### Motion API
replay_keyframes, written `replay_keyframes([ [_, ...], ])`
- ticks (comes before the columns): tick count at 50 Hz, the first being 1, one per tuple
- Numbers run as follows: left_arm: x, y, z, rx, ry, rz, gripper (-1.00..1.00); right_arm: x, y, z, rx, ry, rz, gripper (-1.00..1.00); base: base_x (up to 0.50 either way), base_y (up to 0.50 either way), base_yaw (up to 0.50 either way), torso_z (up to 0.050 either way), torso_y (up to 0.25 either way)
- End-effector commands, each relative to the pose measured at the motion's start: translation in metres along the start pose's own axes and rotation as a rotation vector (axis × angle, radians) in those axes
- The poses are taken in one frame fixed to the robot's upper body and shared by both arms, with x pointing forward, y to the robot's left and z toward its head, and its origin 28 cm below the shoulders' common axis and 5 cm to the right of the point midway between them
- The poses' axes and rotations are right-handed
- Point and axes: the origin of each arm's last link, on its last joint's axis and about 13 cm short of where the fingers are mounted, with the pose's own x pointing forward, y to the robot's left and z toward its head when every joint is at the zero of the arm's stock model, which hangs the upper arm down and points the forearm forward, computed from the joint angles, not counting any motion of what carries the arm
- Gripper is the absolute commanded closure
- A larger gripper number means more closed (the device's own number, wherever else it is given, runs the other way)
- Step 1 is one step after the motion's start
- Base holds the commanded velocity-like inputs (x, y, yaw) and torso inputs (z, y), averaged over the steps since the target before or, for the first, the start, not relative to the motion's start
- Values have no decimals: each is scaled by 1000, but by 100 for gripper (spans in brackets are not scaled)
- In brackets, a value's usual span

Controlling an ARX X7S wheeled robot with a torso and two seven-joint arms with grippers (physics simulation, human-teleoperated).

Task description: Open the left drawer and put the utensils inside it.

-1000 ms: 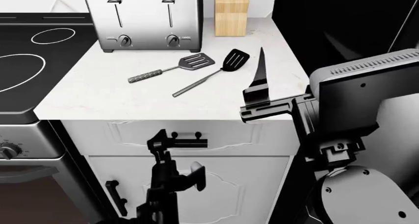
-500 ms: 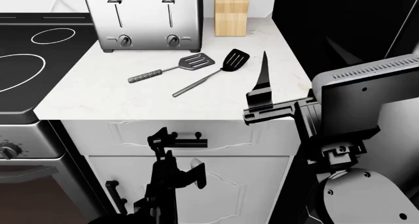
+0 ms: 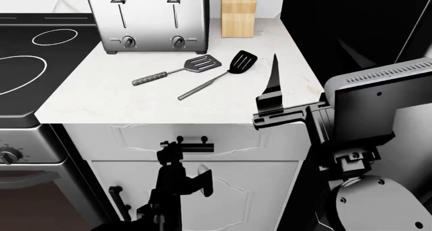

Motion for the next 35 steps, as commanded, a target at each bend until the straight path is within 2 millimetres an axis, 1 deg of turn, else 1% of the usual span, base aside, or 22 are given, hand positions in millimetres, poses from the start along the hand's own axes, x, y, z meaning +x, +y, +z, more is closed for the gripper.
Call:
replay_keyframes([
  [1, -2, -4, 0, -19, 0, -27, 100, -1, 0, 0, 1, -2, 1, -100, 0, 0, 0, 0, 0],
  [12, -4, -6, 0, -17, -5, -27, 100, -2, 0, -1, 1, -1, -1, -100, 0, 0, 0, 0, 0],
  [18, -8, -11, 0, 31, -25, -26, 100, -3, -1, -1, 2, -4, -6, -100, -2, 0, 0, 0, 0],
  [30, -22, -29, -10, 140, -18, -24, 100, -3, -1, 2, 8, -17, -7, -100, -1, 0, 0, 0, 0],
  [33, -29, -34, -13, 162, -18, -23, 100, -3, -1, 3, 6, -19, -5, -100, 0, 0, 0, 0, 0],
  [35, -37, -33, -17, 171, -17, -18, 100, -3, -1, 3, 6, -21, -5, -100, 0, 0, 0, 0, 0],
])
